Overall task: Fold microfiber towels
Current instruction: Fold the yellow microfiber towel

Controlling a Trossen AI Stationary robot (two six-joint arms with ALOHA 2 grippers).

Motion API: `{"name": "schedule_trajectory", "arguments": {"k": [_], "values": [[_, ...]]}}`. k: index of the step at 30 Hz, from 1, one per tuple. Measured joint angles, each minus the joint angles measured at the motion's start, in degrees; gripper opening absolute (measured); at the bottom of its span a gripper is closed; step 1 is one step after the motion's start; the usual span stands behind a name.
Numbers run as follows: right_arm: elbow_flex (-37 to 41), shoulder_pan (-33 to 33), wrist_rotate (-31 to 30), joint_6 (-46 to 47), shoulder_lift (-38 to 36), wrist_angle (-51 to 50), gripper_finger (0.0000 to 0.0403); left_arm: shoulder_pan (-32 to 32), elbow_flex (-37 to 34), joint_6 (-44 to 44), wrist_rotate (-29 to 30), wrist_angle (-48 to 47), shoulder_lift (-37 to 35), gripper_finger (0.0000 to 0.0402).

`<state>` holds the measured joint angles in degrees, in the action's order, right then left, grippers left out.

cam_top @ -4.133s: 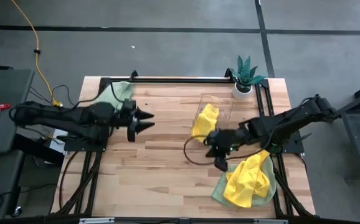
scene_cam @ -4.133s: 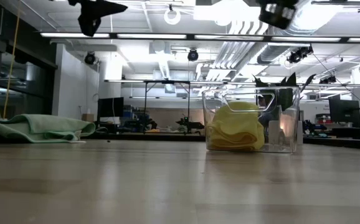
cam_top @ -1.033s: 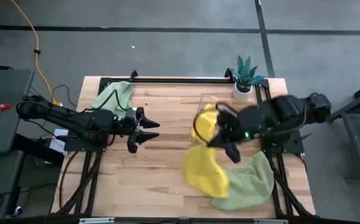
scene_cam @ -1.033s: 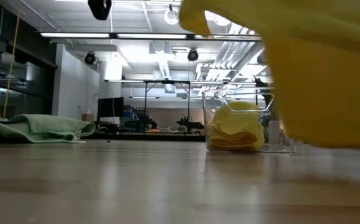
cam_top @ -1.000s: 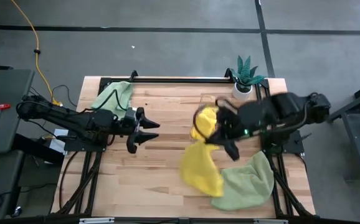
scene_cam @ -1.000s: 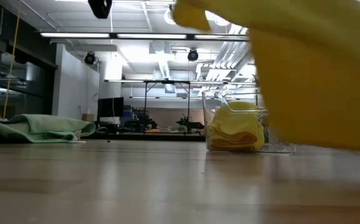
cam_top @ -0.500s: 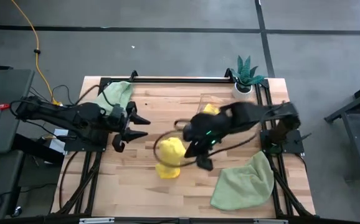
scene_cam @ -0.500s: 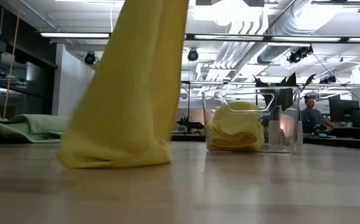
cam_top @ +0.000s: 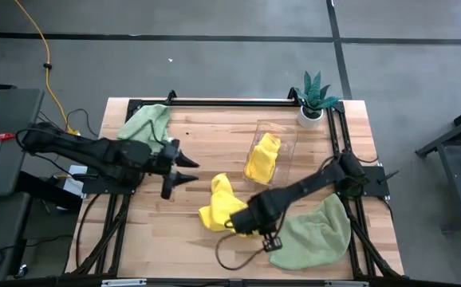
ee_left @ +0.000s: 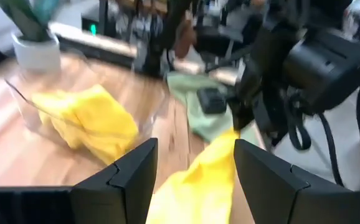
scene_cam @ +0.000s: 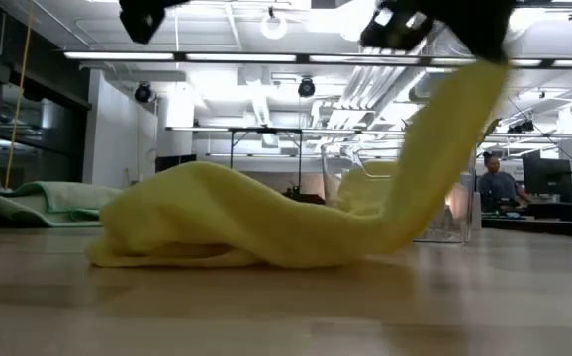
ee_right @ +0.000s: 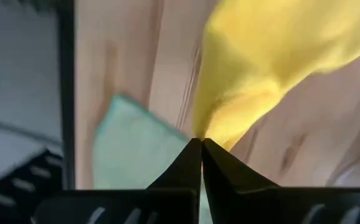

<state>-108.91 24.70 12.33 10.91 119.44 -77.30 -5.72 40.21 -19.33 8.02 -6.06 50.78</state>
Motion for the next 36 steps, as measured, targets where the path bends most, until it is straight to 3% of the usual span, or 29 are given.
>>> {"name": "schedule_trajectory", "arguments": {"k": [8,14,20,23,30,36], "values": [[10.1,4.0,0.4,1.0,-0.1,0.5,0.0000,0.0,0.0,-2.5,-2.0,4.0,16.3,0.0200],[11.3,5.2,1.1,2.3,-0.2,2.4,0.0000,1.3,2.6,-9.4,-6.1,5.6,31.4,0.0200],[11.3,5.1,0.3,4.3,-0.2,4.7,0.0000,2.6,7.1,-10.6,-11.9,5.9,42.4,0.0191],[11.3,5.1,0.1,4.8,-0.2,5.1,0.0000,3.0,8.5,-10.7,-12.4,5.3,45.3,0.0156],[11.3,5.1,0.1,5.6,-0.2,5.8,0.0000,3.5,9.4,-11.3,-16.6,4.9,46.5,0.0017],[11.3,5.0,-0.1,5.6,-0.2,7.1,0.0000,3.5,9.4,-11.9,-16.6,4.8,46.5,0.0005]]}}
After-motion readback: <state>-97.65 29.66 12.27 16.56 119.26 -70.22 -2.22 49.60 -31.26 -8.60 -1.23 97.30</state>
